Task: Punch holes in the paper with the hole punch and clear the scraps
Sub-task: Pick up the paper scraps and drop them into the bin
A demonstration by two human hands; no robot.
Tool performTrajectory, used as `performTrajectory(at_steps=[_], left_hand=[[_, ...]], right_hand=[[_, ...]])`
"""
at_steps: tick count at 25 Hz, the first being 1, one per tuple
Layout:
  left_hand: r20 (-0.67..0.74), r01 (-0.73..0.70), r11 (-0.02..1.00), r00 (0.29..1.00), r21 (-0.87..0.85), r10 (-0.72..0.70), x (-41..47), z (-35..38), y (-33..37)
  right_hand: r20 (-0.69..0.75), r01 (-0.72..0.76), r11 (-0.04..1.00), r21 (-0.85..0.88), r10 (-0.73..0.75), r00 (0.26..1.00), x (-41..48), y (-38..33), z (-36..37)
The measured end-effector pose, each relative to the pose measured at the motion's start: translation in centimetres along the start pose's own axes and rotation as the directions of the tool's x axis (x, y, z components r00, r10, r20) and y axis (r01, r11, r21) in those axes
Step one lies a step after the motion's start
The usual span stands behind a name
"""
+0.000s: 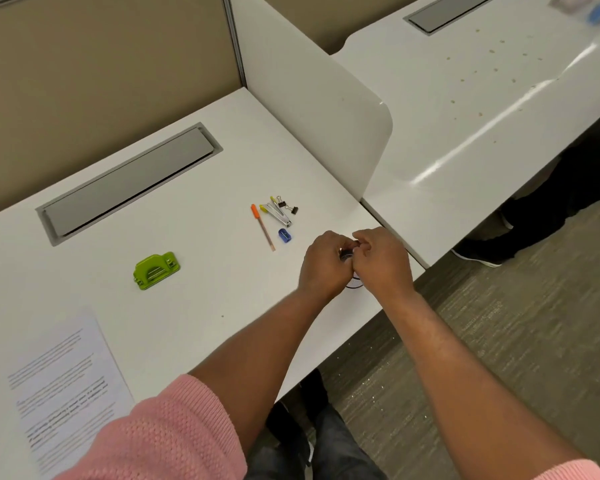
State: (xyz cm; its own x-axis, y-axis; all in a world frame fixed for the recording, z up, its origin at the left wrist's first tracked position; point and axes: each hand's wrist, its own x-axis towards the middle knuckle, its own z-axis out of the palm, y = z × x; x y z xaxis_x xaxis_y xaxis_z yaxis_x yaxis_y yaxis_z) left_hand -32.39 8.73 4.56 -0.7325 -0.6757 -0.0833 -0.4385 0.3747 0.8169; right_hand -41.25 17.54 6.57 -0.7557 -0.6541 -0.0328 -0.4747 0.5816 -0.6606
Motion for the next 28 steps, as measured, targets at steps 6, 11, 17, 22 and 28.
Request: performTrajectory(at_steps=[6, 11, 17, 22, 28], left_hand=[[-0.2, -0.06, 0.987, 0.976, 0.148, 0.089, -4.9, -3.1, -4.6], [-0.356, 0.193, 0.964, 0.927, 0.183, -0.118, -11.3, -7.6, -13.1], [-0.452, 0.554, 0.82, 0.773, 0.141, -0.445, -17.3, -12.4, -22.7], [-0.389, 0.549, 0.836, 0.769, -0.007, -0.508, -17.9, -13.2, -25.0], [-0.386, 0.581, 0.814, 0.744, -0.028, -0.545, -15.4, -14.8, -25.0]], right_hand=[[-0.135, 0.291, 0.946, 0.143, -0.272, 0.953, -3.6, -2.4, 5.2], [0.127, 0.362, 0.911, 0.197, -0.39, 0.912, -7.5, -4.5, 12.8], [0.44, 0.194, 0.969, 0.156, -0.244, 0.864, -9.3, -6.0, 21.6], [0.472, 0.13, 0.99, 0.062, -0.144, 0.87, -8.8, -7.2, 24.8], [0.439, 0.258, 0.964, -0.058, -0.208, 0.874, -9.0, -7.8, 25.5]])
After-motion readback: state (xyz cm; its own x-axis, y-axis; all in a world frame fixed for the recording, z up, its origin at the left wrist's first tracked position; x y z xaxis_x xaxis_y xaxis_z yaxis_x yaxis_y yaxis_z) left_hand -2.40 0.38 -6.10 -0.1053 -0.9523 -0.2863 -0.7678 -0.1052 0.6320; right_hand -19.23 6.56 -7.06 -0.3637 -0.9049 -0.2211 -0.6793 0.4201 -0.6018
